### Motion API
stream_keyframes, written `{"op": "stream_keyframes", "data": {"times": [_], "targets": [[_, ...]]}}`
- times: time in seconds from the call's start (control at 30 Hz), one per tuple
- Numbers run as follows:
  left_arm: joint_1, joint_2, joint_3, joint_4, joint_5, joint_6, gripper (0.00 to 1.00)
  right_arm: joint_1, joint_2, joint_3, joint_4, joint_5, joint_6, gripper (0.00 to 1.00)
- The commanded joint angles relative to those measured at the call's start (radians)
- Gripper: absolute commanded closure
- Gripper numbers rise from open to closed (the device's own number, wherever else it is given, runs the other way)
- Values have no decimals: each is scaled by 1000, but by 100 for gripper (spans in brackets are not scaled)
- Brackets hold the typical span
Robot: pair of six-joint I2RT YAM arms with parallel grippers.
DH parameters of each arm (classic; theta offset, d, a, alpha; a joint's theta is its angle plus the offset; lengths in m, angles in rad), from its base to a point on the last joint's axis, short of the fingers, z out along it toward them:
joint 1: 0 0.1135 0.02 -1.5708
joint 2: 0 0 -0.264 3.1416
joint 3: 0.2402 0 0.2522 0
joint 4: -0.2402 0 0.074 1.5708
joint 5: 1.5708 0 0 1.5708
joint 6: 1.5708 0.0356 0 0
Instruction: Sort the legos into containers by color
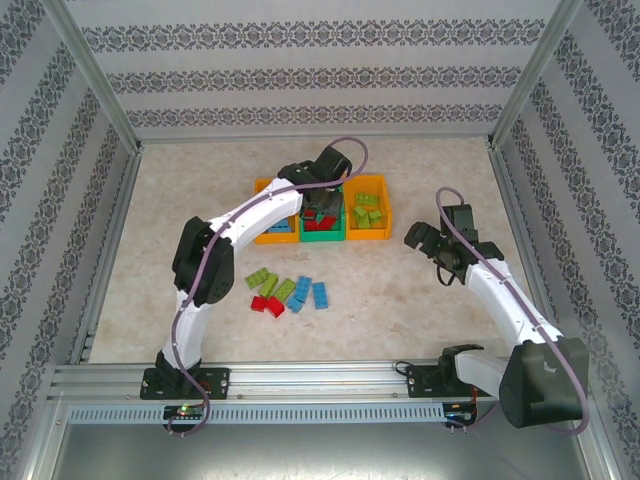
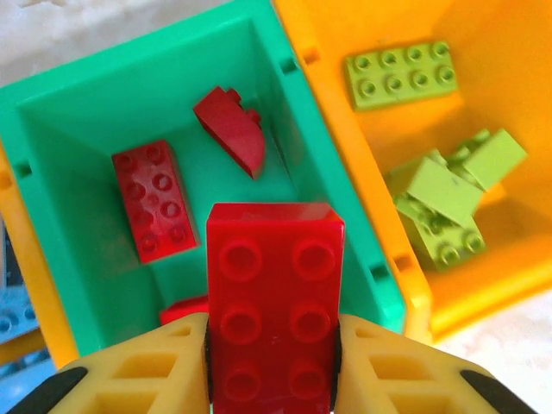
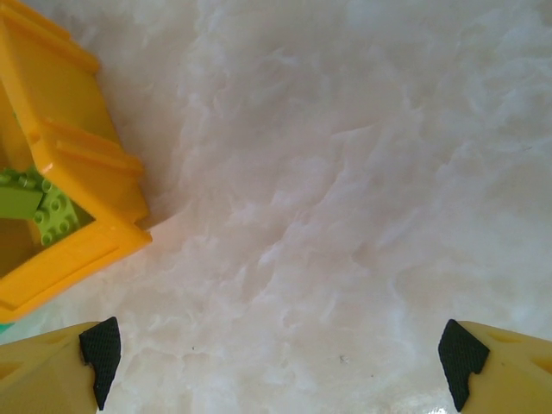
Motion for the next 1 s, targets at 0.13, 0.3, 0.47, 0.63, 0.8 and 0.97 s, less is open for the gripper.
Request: {"op": "stream_keyframes", "data": {"times": [0.13,0.3,0.47,0.63,0.8,0.97], "targets": [[61,93,151,-56,-18,-1,57,206,-25,-37,28,35,-11,6],[64,84,160,-46,-14,-7,42,474,81,18,35,119,34,8],[64,11,132,-41,-41,-18,22,685,221,112,27,168,45,8],[69,-138,12,39,-83,-33,1,786,322,159,43,154,65,8],[111,-251,-101,96,-112,-44,1,852,409,205,41,125,68,10],[190,-299,-190,83,-83,-69,1,881,489,256,27,102,78,13]]}}
